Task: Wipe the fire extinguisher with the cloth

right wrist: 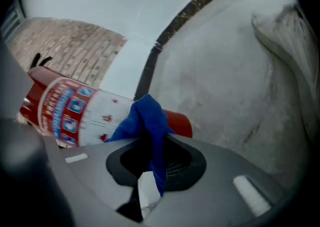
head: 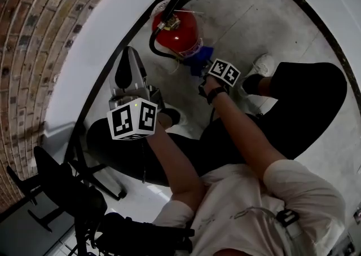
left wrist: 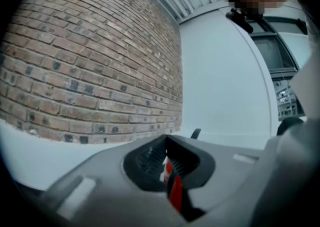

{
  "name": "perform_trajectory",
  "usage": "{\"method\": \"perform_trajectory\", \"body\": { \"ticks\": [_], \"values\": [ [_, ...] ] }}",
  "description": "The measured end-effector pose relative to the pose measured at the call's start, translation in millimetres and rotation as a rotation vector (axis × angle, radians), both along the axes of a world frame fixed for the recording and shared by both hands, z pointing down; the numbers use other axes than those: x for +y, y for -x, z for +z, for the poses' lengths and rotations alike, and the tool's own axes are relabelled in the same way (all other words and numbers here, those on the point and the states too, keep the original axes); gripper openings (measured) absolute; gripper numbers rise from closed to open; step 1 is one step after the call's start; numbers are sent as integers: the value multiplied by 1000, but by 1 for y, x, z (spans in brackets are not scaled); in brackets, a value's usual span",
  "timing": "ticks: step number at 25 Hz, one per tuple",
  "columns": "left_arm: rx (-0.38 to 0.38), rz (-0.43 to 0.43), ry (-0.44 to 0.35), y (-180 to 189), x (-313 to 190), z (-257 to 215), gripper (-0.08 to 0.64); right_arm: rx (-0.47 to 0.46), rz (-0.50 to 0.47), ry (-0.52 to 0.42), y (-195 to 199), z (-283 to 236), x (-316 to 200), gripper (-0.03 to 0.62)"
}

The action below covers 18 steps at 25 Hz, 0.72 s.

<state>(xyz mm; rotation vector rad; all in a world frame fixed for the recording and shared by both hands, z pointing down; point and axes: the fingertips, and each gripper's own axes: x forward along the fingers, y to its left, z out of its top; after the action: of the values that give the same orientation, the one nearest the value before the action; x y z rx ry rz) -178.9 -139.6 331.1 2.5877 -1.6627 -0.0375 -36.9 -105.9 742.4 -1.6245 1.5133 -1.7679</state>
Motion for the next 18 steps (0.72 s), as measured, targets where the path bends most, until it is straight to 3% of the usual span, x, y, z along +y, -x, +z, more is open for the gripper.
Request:
{"method": "perform_trajectory", "body": {
  "ticks": [3,6,9,11,13,15,18],
  "values": [
    [-12,-5,17,2,-2,5,2,-22,14,145,17,59,10,60],
    [-21,-10,49,-3,-3,7,0,37,-67,228,17,96,16,60],
    [-28,-10,54,-4,-5,4,0,131,-220,267,9,114,12,61],
    [-31,-8,54,-2,-4,7,1,109,-231,248,4,108,7,60],
    [-24,4,48,-1,-5,12,0,20,-168,166,-6,68,3,61],
    [-1,8,41,-1,-8,12,2,-51,-144,-18,-14,-19,-4,61],
    [27,16,27,-5,-16,3,0,-10,-258,-318,-21,-167,-7,61]
  ]
}}
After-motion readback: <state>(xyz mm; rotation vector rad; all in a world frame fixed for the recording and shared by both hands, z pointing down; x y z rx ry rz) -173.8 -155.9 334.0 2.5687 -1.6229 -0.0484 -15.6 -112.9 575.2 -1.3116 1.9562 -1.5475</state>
